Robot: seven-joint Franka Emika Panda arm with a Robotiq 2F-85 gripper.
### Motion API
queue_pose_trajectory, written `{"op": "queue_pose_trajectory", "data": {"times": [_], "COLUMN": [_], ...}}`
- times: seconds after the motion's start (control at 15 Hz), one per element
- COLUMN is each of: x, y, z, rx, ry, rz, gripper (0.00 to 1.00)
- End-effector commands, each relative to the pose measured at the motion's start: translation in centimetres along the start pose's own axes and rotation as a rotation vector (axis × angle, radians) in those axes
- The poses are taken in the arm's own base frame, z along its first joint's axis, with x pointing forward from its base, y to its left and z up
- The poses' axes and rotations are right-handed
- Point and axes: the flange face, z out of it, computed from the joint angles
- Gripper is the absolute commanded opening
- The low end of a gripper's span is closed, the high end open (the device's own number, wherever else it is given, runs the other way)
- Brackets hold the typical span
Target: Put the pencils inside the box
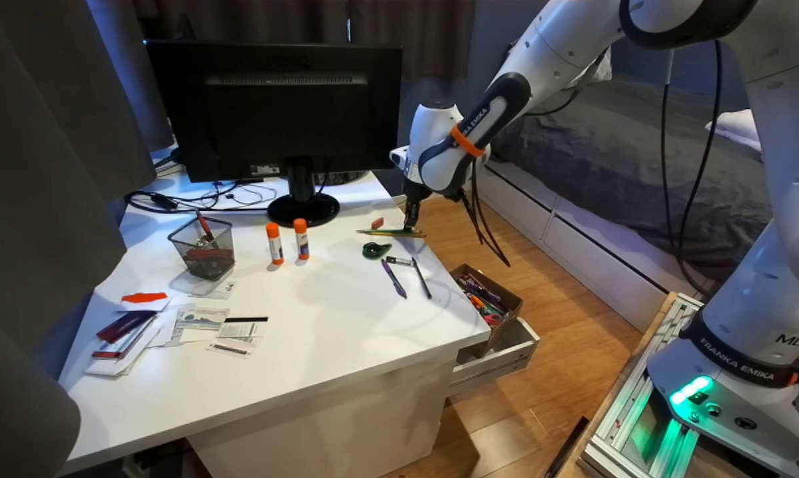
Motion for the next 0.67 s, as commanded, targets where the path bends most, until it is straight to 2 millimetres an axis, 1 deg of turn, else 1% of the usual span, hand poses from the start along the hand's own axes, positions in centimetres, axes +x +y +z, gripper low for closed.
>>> {"op": "queue_pose_trajectory", "data": {"times": [0.0,0.07,0.47,0.6], "x": [0.95,1.04,1.5,1.59], "y": [0.16,0.13,-0.53,-0.51], "z": [0.65,0.68,1.22,1.35], "rx": [0.0,0.0,0.018,0.019], "ry": [-0.013,-0.015,-0.027,-0.03], "rz": [-0.007,-0.008,-0.022,-0.025], "gripper": [0.26,0.25,0.31,0.3]}}
